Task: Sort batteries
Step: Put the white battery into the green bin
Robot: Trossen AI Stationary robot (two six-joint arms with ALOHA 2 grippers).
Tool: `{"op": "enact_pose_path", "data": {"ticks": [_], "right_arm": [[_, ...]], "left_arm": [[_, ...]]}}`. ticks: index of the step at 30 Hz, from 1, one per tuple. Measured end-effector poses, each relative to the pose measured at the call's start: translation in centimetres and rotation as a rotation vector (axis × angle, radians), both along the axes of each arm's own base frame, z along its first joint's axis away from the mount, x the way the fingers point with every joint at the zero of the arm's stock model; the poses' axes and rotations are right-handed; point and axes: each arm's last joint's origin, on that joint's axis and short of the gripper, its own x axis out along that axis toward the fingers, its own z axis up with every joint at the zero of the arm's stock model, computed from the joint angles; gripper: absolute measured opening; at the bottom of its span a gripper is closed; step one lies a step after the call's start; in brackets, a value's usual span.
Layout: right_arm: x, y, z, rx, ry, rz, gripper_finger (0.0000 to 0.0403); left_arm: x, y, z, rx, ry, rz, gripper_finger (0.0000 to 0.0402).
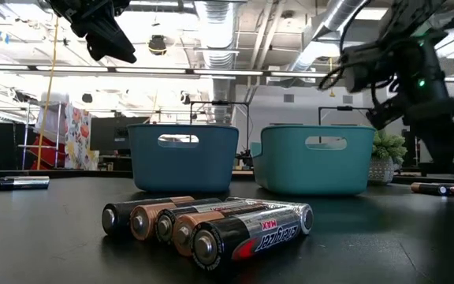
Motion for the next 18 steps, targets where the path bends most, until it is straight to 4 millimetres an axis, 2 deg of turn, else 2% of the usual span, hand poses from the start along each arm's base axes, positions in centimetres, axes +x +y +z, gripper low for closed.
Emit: {"op": "enact_pose_path", "data": {"ticks": [11,18], "right_arm": [[1.2,-0.5,-2.6,0.04,0.092,0.095,0.0118],[1.3,-0.7,-2.6,0.038,0.077,0.093,0.0118]], "left_arm": [[0.0,0.0,0.0,0.0,0.001,0.0,0.013],[0.0,0.0,0.0,0.0,0.002,0.0,0.013]]}}
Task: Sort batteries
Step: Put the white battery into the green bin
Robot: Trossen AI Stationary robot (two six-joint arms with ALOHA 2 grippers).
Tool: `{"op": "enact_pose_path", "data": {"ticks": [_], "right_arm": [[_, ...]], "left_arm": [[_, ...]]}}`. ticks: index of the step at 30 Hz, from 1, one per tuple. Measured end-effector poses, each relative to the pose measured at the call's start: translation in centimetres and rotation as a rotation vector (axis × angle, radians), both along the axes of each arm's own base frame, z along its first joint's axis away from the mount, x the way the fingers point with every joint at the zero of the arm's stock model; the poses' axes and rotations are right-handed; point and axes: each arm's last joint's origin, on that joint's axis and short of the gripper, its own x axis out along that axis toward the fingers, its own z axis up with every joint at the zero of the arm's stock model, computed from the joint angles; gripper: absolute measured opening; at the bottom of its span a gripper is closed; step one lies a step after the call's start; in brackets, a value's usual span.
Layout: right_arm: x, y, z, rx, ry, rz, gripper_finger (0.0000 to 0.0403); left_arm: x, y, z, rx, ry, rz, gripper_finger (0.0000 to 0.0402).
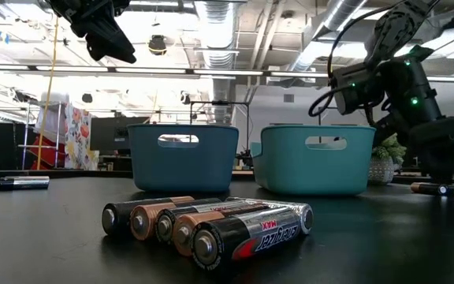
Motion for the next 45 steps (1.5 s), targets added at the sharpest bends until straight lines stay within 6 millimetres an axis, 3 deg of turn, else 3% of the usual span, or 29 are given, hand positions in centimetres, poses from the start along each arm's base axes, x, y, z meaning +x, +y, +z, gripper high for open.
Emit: {"op": "enact_pose_path", "data": {"ticks": [10,17,21,26,34,40,45], "right_arm": [[-1.1,-1.5,-1.6,0.005,-0.049,-0.148,0.0112],[-1.1,-2.1,-0.7,0.011,-0.046,-0.202,0.0021],[-1.4,-2.2,1.5,-0.038,-0.032,-0.22,0.0017],[-2.2,-2.1,5.8,-0.112,-0.093,-0.249,0.0018],[-2.4,-2.0,14.3,-0.212,-0.584,-0.303,0.0018],[0.6,-1.9,18.9,-0.255,-0.888,-0.202,0.0017],[5.5,-1.3,18.9,-0.225,-0.841,-0.06,0.0017]], "left_arm": [[0.0,0.0,0.0,0.0,0.0,0.0,0.013],[0.0,0.0,0.0,0.0,0.001,0.0,0.013],[0.0,0.0,0.0,0.0,0.001,-0.001,0.013],[0.0,0.0,0.0,0.0,0.0,-0.001,0.013],[0.0,0.0,0.0,-0.006,-0.002,0.004,0.013],[0.0,0.0,0.0,-0.006,-0.002,0.004,0.013],[0.0,0.0,0.0,-0.006,-0.002,0.004,0.013]]}}
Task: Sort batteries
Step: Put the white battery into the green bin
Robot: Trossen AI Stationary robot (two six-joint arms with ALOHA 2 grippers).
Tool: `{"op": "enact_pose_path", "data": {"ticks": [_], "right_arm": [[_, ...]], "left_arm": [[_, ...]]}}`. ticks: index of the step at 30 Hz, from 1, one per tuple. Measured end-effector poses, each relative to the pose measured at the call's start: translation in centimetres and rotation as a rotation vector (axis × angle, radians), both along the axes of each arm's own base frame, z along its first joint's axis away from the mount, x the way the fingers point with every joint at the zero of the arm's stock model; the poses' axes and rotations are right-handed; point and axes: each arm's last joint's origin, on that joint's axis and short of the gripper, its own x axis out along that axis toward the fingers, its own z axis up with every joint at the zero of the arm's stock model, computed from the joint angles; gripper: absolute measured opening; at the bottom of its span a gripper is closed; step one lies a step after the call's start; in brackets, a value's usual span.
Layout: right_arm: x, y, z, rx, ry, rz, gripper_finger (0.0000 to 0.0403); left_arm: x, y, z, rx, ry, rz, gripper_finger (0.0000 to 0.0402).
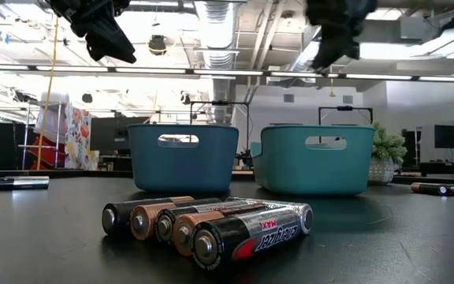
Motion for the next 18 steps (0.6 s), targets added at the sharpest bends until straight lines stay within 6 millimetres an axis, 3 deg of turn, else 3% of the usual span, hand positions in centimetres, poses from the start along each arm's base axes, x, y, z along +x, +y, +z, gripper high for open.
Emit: {"op": "enact_pose_path", "data": {"ticks": [7,18], "right_arm": [[6.1,1.7,-4.3,-0.008,0.217,0.173,0.0017],[10.9,3.2,-13.6,0.071,0.472,0.203,0.0017]], "left_arm": [[0.0,0.0,0.0,0.0,0.0,0.0,0.013],[0.0,0.0,0.0,0.0,0.0,0.001,0.013]]}}
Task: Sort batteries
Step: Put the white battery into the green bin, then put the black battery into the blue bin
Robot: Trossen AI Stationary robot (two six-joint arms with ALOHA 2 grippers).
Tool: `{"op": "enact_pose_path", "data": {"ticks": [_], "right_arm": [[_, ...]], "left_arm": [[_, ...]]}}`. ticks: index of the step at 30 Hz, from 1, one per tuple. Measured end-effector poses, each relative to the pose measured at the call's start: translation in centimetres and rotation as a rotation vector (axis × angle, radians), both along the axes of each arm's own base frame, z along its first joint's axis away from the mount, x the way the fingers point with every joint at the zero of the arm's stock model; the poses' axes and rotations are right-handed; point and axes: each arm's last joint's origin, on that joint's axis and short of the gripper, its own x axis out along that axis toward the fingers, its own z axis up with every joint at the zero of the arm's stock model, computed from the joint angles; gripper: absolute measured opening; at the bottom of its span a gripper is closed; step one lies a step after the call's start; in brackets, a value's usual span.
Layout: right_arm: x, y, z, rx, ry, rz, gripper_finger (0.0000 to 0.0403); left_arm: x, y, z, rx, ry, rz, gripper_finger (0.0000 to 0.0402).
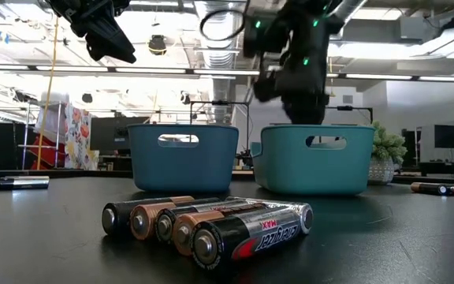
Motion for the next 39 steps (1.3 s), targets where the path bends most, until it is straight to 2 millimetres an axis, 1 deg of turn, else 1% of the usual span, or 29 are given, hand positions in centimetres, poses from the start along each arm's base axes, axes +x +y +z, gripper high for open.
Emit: {"op": "enact_pose_path", "data": {"ticks": [4,8,12,15,24,27,30,32,34,37,39], "right_arm": [[1.0,0.4,-2.4,0.015,0.031,-0.031,0.002],[1.4,0.3,-3.8,0.022,0.055,-0.088,0.0029],[1.6,0.3,-3.8,0.023,0.046,-0.093,0.0052],[1.7,0.2,-3.5,0.025,0.012,-0.116,0.0073],[1.7,0.1,-3.4,0.024,0.012,-0.124,0.0151],[1.6,0.0,-2.3,0.024,0.035,-0.127,0.0175],[1.6,-0.2,-0.6,0.024,0.034,-0.138,0.0189],[1.5,-0.3,0.9,0.018,0.011,-0.133,0.0193],[1.1,-0.3,2.9,0.013,-0.051,-0.126,0.0193],[-0.4,-0.3,5.9,-0.026,-0.128,-0.136,0.0188],[-2.1,-0.1,7.8,-0.078,-0.17,-0.163,0.0182]], "left_arm": [[0.0,0.0,0.0,0.004,0.001,-0.003,0.013],[0.0,0.0,0.0,0.02,0.007,-0.015,0.013],[0.0,0.0,0.0,0.02,0.009,-0.015,0.013],[0.0,0.0,0.0,0.02,0.009,-0.015,0.013],[0.0,0.0,0.0,0.021,0.009,-0.015,0.013],[0.0,0.0,0.0,0.024,0.01,-0.018,0.013],[0.0,0.0,0.0,0.05,0.016,-0.036,0.013],[0.0,0.0,0.0,0.056,0.016,-0.041,0.013],[0.0,0.0,0.0,0.057,0.016,-0.041,0.013],[0.0,0.0,0.0,0.057,0.016,-0.041,0.013],[0.0,0.0,0.0,0.056,0.016,-0.041,0.013]]}}
